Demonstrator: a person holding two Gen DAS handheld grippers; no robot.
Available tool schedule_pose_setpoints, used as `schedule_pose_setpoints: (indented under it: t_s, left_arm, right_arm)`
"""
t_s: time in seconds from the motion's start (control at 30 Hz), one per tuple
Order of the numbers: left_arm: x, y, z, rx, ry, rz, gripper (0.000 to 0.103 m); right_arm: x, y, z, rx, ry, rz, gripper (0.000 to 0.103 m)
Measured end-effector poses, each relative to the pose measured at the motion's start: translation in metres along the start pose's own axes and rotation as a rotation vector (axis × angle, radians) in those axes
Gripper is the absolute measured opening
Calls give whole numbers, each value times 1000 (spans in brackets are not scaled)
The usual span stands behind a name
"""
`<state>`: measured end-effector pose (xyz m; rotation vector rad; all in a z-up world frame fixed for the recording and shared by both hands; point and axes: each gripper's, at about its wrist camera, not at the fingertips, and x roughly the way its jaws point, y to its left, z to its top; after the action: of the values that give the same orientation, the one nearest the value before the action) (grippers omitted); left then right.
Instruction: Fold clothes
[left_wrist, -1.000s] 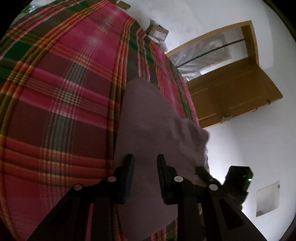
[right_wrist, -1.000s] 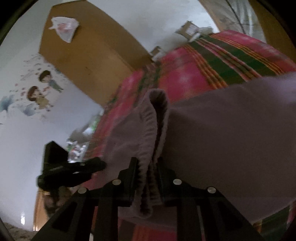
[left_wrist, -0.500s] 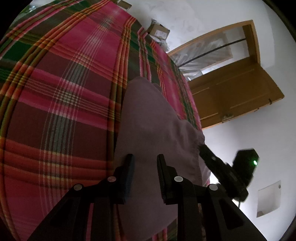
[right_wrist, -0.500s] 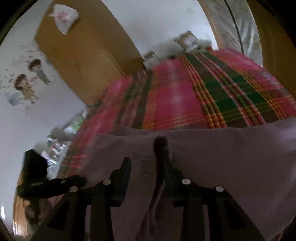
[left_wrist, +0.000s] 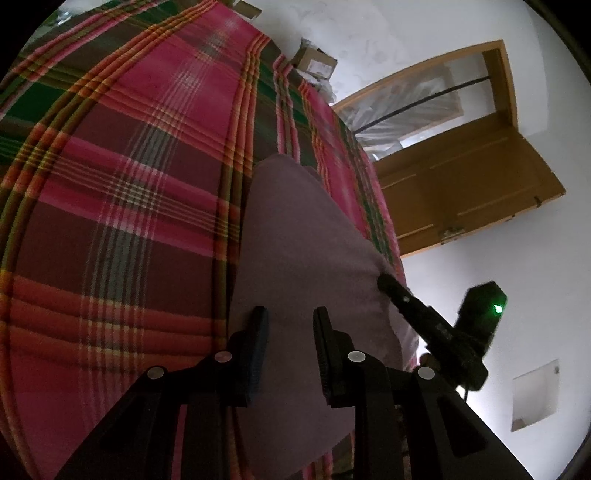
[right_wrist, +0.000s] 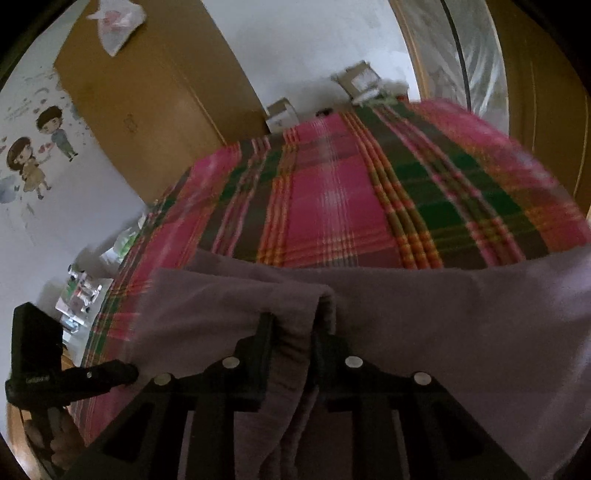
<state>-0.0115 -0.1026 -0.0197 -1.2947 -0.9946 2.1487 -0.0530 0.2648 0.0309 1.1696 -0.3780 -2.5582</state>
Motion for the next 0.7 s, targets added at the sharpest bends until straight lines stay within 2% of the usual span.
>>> schedule_pose_setpoints:
  t_s: [0.1,0.23,0.37,0.53,0.63,0.7]
  left_arm:
    - [-3,1,-1,-4,-2,-1,25]
    - [-6,1,-5,3,2,-3,25]
    - [-10,3,-12,4,14,-7,25]
    - [-18,6,-19,6,15,-8,24]
    - [-21,7,-20,8,16,-6,24]
    - [-22,8,-21,11,19,-2,25]
  right_arm:
    - [-19,11,-10,-54,-30,20,23]
    - [-35,21,-39,-156,-13,34,23]
    - [-34,25,-65,-230,25,-36,28]
    - [-42,26,-61,-192,5,-46,32]
    - [-55,40,-66,-256,-57,-39,32]
    - [-52,47,-75,-289,-47,-24,31]
